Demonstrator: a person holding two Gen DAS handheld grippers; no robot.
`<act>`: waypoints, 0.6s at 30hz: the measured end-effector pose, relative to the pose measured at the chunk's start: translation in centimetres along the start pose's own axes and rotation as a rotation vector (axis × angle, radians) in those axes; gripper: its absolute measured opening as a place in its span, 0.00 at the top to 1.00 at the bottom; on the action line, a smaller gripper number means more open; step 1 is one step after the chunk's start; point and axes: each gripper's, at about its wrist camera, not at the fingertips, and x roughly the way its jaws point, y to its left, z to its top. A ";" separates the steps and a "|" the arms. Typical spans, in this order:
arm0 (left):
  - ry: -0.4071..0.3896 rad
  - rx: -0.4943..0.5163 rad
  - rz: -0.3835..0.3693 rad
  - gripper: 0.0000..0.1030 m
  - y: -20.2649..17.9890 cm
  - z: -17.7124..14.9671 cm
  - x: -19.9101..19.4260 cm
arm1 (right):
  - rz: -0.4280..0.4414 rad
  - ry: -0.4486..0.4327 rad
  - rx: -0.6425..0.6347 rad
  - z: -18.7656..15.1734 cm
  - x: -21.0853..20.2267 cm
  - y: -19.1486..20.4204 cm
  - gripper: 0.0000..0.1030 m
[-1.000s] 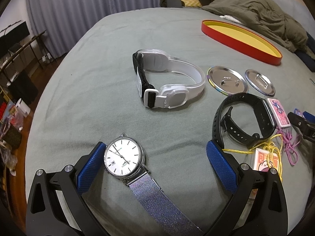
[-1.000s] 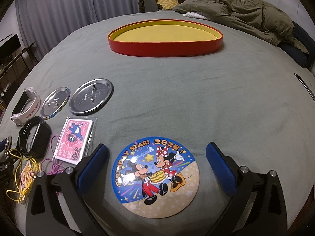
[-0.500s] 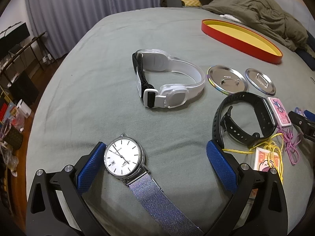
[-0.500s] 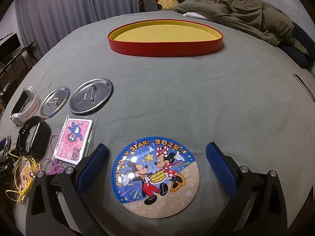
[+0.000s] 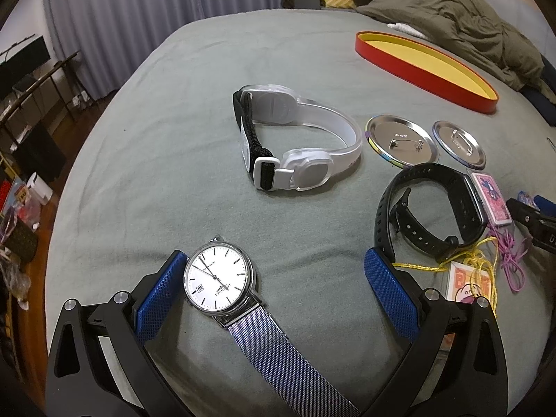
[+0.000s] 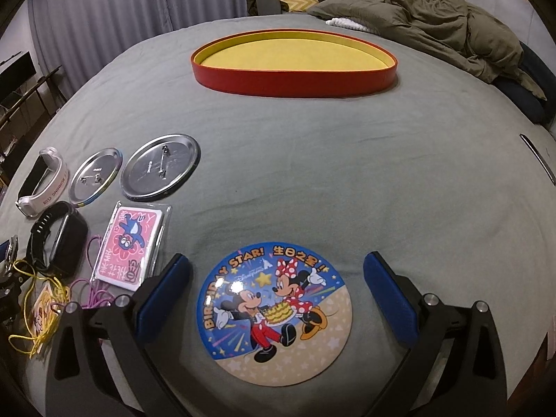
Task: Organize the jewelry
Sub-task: 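Close the right tool on the Mickey badge while the left tool approaches the black fitness band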
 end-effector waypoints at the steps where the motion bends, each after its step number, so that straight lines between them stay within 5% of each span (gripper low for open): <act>1: 0.004 -0.002 -0.003 0.05 0.1 0.1 0.0 | 0.000 0.001 0.000 0.0 0.0 0.0 0.07; 11: 0.104 -0.002 -0.005 0.05 0.2 1.1 -0.4 | 0.027 0.098 0.012 1.4 0.6 -0.3 0.07; 18: 0.094 -0.028 0.008 0.05 -0.6 2.6 -4.1 | 0.034 0.285 -0.029 3.7 1.8 -0.1 0.07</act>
